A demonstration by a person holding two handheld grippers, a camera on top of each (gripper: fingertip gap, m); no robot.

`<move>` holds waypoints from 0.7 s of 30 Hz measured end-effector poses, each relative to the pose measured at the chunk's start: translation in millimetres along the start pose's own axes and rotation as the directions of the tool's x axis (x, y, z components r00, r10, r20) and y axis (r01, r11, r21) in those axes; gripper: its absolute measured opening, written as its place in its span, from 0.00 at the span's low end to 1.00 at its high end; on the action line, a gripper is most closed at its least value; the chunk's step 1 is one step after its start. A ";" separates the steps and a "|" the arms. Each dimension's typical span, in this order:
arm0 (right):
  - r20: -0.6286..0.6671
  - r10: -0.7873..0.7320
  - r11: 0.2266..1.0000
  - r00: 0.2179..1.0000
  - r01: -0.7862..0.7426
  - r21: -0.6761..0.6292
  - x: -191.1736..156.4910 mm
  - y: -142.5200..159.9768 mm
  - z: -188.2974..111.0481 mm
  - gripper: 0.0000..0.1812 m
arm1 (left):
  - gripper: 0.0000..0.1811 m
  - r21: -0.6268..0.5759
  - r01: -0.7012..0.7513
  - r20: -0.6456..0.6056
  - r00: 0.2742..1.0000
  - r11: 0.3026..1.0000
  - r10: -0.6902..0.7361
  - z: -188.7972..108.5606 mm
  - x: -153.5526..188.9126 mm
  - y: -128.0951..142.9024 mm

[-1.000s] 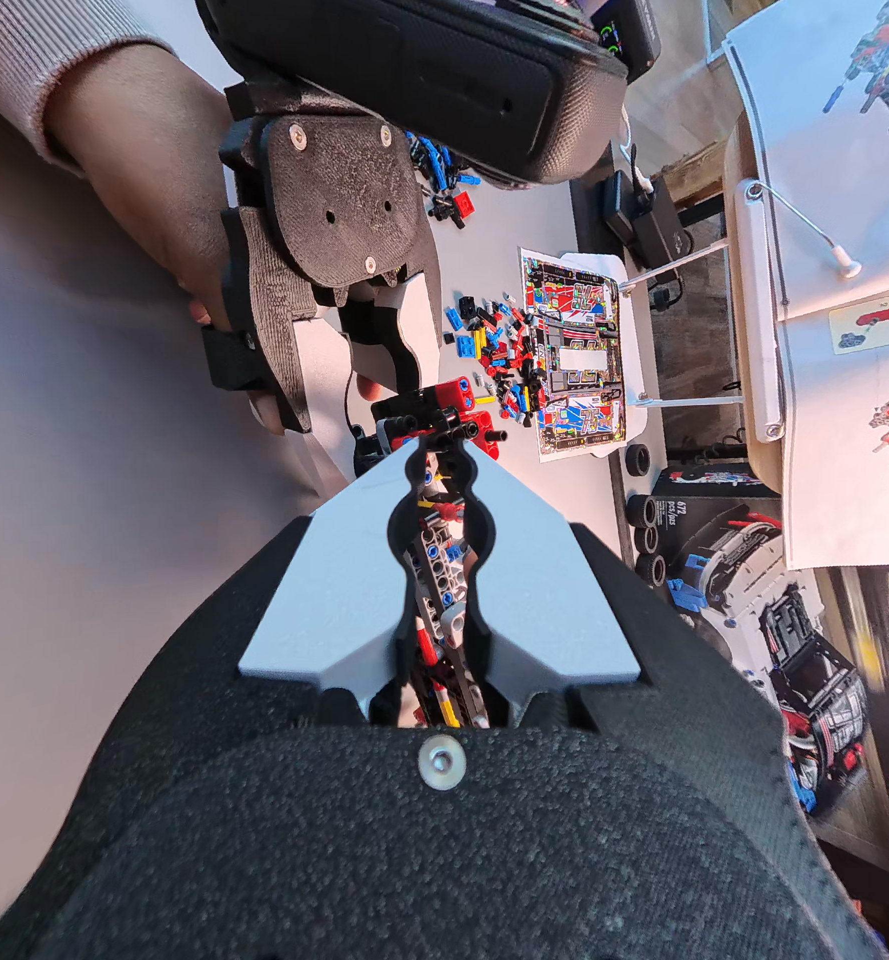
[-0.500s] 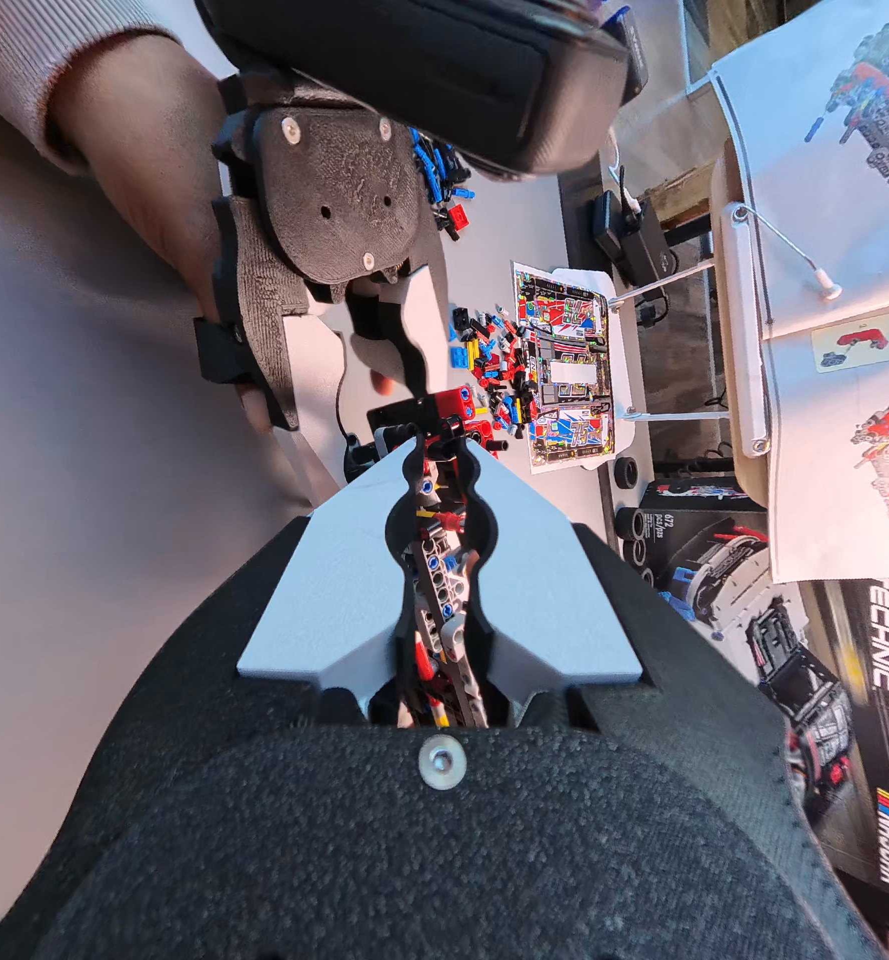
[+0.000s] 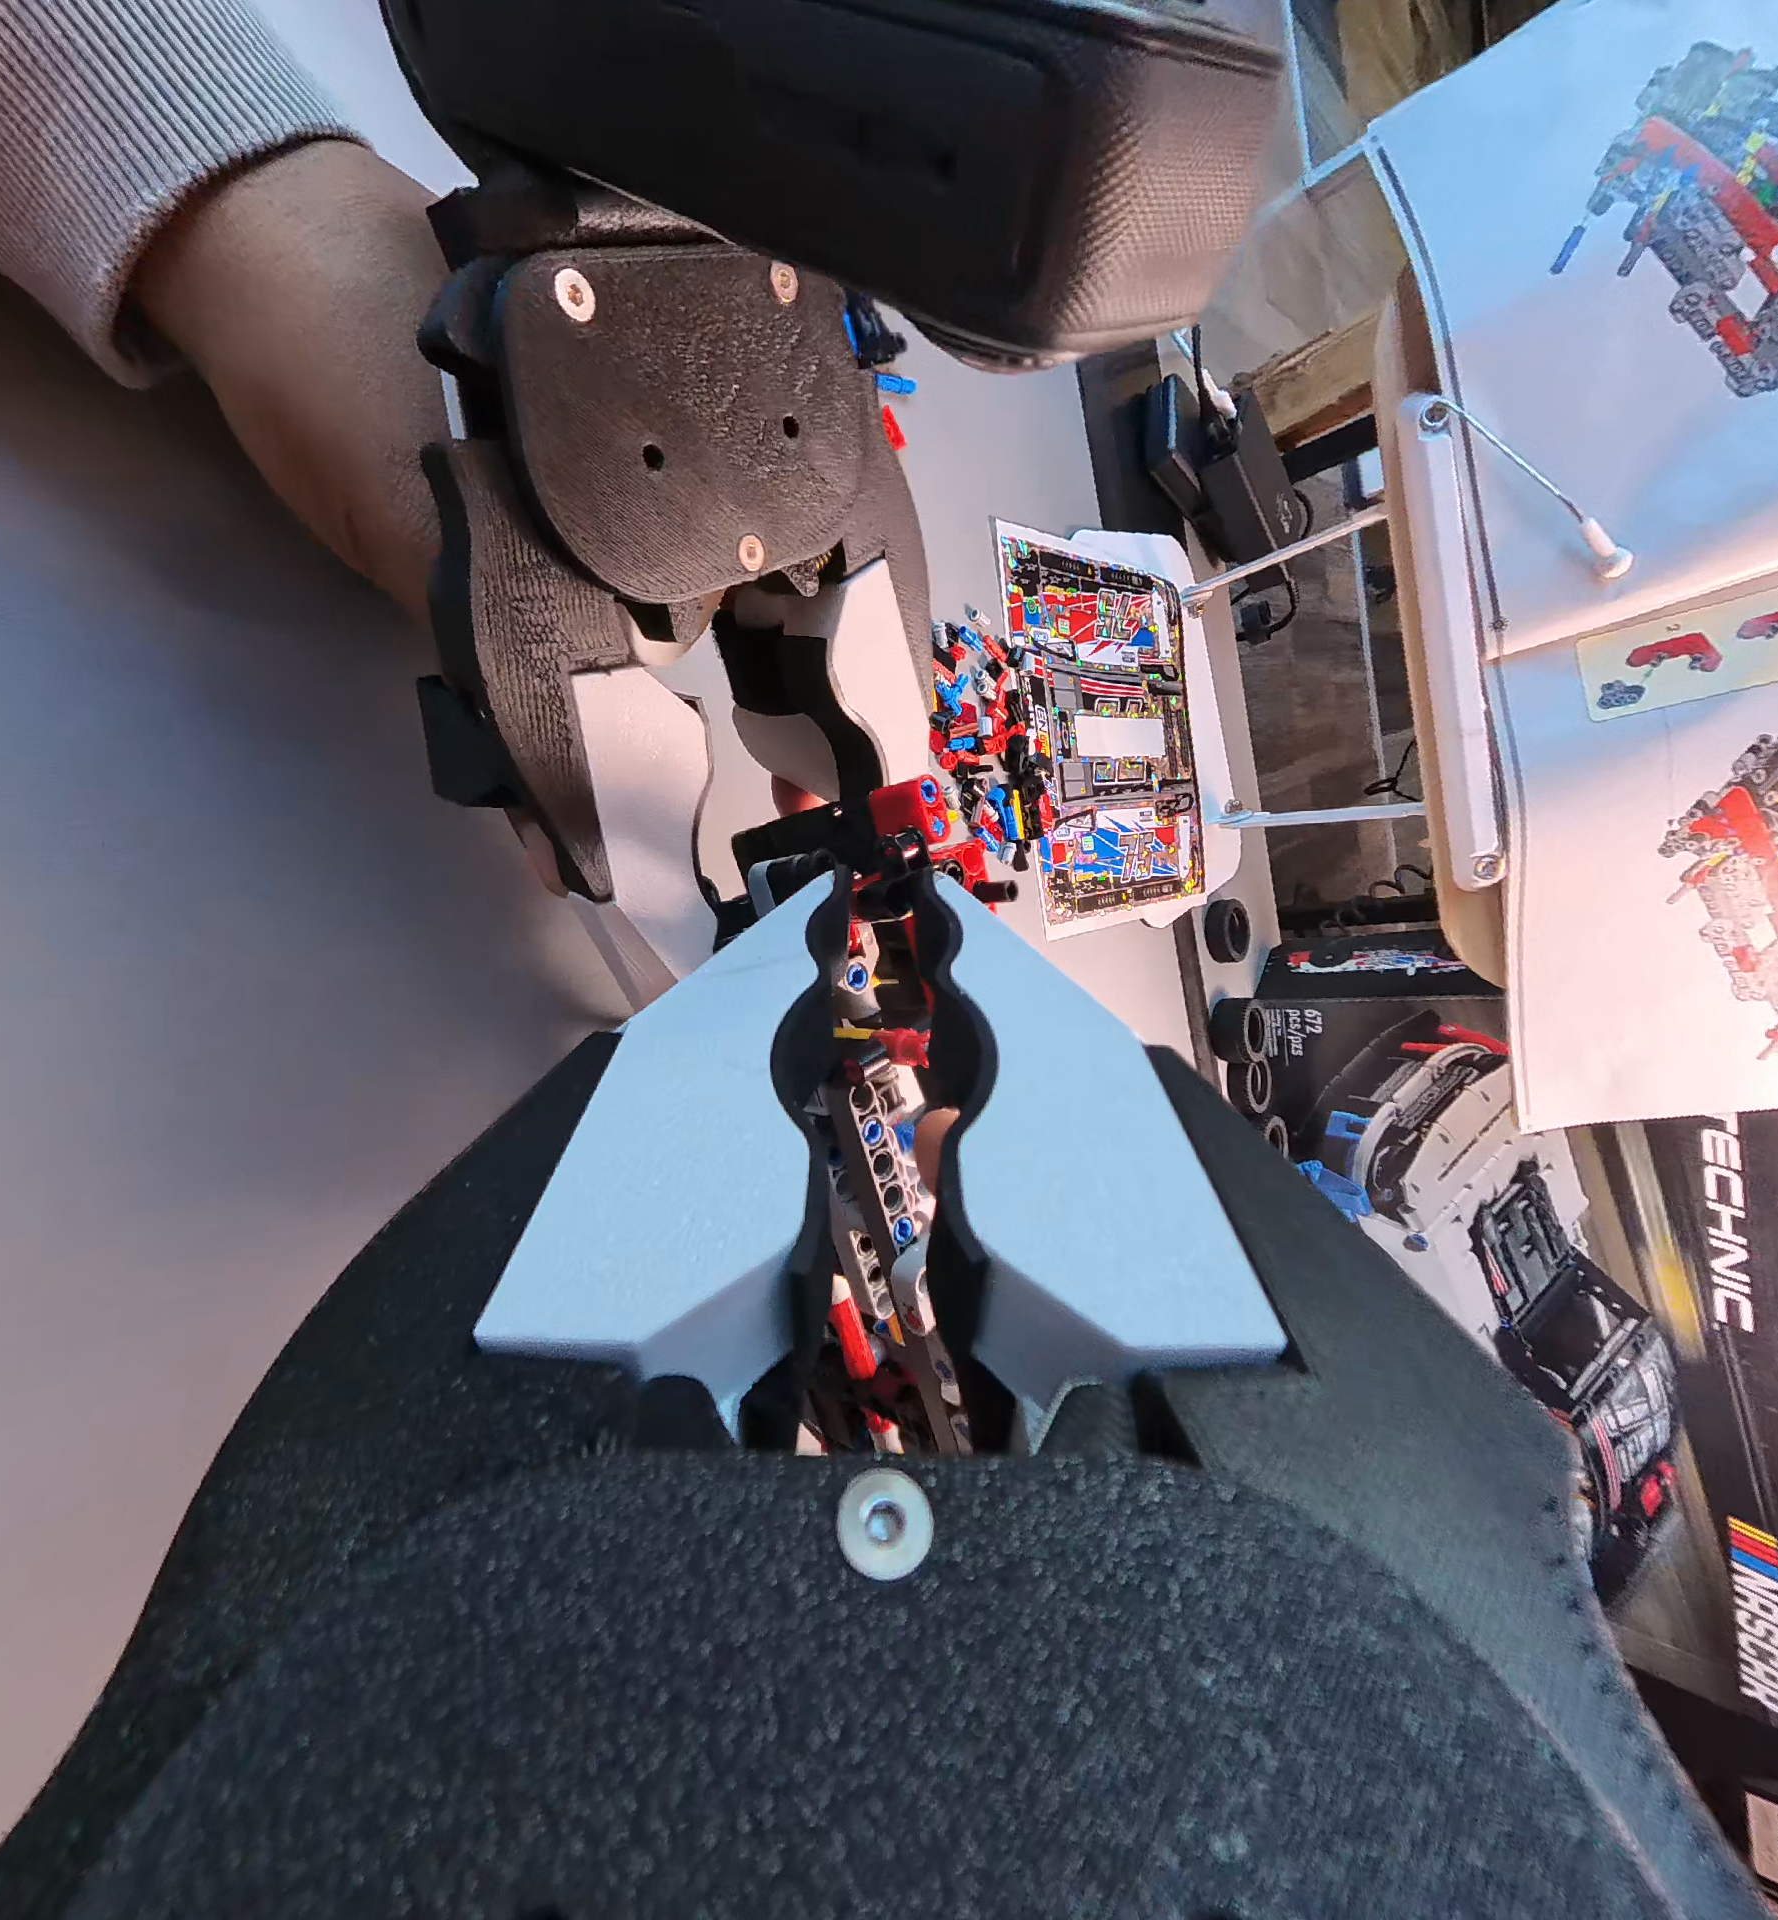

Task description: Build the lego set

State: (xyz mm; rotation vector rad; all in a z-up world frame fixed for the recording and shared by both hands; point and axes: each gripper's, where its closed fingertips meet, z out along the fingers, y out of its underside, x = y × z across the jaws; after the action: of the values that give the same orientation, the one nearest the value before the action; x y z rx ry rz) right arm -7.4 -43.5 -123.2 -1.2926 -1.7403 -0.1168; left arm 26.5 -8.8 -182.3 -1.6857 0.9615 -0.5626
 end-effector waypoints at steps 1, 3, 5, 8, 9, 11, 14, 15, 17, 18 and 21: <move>0.005 0.000 1.000 1.000 0.000 0.000 -1.6 -0.4 -0.4 0.05 | 0.37 -0.005 -0.005 0.000 1.000 1.000 0.005 0.3 1.0 0.3; 0.021 0.011 1.000 1.000 -0.011 0.003 -6.2 -1.1 0.0 0.05 | 0.37 -0.019 -0.015 0.000 1.000 1.000 0.015 2.0 3.6 1.4; 0.004 -0.018 1.000 1.000 0.018 0.005 -8.9 -1.8 0.2 0.05 | 0.37 -0.027 -0.030 0.006 1.000 0.999 0.030 3.0 4.9 1.5; -0.009 0.052 0.999 0.999 -0.052 0.001 1.2 1.4 -3.9 0.05 | 0.37 -0.002 -0.010 0.004 1.000 1.000 0.010 -0.5 1.9 -3.3; -0.001 0.083 0.996 0.997 -0.083 0.019 4.0 -0.1 -5.6 0.05 | 0.37 0.011 -0.007 0.009 1.000 1.000 0.007 -1.9 0.7 -6.5; 0.012 0.092 0.996 0.996 -0.092 0.022 3.8 0.5 -6.2 0.05 | 0.37 0.003 -0.017 0.010 1.000 1.000 0.017 -1.5 1.6 -5.8; 0.006 0.073 0.997 0.997 -0.073 0.026 -0.3 1.7 -3.8 0.05 | 0.37 -0.008 -0.019 0.014 1.000 1.000 0.019 -0.2 2.3 -2.4; 0.001 0.070 0.997 0.998 -0.070 0.020 -0.3 2.0 -3.9 0.05 | 0.37 -0.007 -0.020 0.017 1.000 1.000 0.020 0.1 2.5 -2.5; -0.004 0.069 0.997 0.998 -0.069 0.018 -1.0 2.6 -4.9 0.05 | 0.37 -0.005 -0.023 0.020 1.000 1.000 0.023 0.4 3.1 -2.8; -0.008 0.065 0.998 0.998 -0.065 0.020 -1.3 2.9 -5.3 0.05 | 0.37 -0.005 -0.023 0.020 1.000 1.000 0.024 0.6 3.4 -2.8; -0.005 0.071 0.997 0.997 -0.071 0.019 -0.8 4.1 -4.9 0.05 | 0.37 -0.008 -0.012 0.016 1.000 1.000 0.012 1.7 3.3 -2.8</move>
State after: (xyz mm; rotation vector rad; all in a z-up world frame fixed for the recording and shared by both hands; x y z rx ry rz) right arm -1.1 -45.0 -122.8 -1.3379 -1.6849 -0.0631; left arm 30.5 -10.3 -180.6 -1.6883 0.9626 -0.5368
